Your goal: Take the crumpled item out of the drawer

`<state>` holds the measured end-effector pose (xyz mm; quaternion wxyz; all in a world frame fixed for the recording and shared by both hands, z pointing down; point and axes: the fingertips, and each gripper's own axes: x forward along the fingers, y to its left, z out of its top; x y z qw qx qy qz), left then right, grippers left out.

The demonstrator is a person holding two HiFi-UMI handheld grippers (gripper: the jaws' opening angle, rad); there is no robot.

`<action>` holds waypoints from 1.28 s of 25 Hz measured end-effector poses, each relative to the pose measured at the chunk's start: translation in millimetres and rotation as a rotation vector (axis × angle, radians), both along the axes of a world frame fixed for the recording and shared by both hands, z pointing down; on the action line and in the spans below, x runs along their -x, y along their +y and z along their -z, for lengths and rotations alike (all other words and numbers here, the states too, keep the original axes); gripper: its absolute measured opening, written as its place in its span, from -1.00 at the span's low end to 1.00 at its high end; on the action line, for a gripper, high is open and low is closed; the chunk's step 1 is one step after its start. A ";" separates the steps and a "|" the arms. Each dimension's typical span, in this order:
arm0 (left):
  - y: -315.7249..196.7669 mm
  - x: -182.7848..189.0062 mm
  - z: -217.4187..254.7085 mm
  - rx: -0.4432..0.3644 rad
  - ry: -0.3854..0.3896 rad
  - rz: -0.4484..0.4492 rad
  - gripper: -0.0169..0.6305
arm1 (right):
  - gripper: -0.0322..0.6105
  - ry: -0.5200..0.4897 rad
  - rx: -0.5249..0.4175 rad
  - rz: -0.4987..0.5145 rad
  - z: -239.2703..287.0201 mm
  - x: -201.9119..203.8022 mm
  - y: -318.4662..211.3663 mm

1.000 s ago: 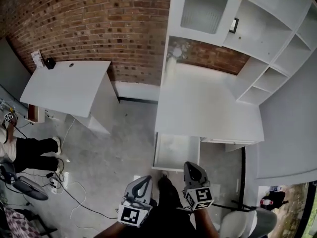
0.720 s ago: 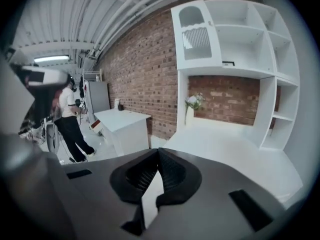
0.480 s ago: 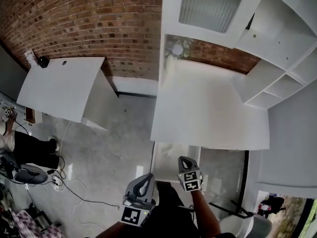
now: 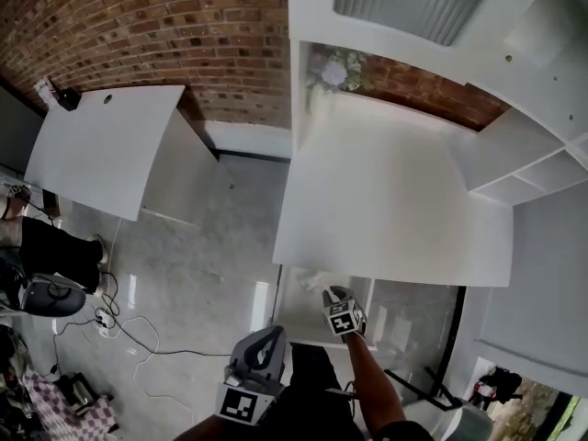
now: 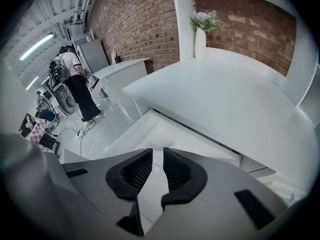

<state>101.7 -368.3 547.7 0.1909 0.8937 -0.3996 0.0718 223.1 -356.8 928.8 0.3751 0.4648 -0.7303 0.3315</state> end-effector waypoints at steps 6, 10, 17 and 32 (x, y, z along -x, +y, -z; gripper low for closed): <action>-17.5 -10.6 -23.7 0.029 -0.026 0.010 -0.87 | -0.50 0.010 0.127 0.005 -75.2 -4.7 2.8; -23.7 -17.1 -36.8 0.054 -0.031 0.022 -0.87 | -0.39 0.013 0.173 -0.025 -110.8 -13.4 5.0; -30.6 -13.5 -57.3 0.089 -0.053 0.054 -0.87 | -0.33 0.022 0.235 -0.051 -151.0 -19.6 7.3; -6.8 7.1 -72.9 0.114 -0.075 0.083 -0.87 | -0.69 0.034 0.281 -0.088 -168.0 -11.6 16.6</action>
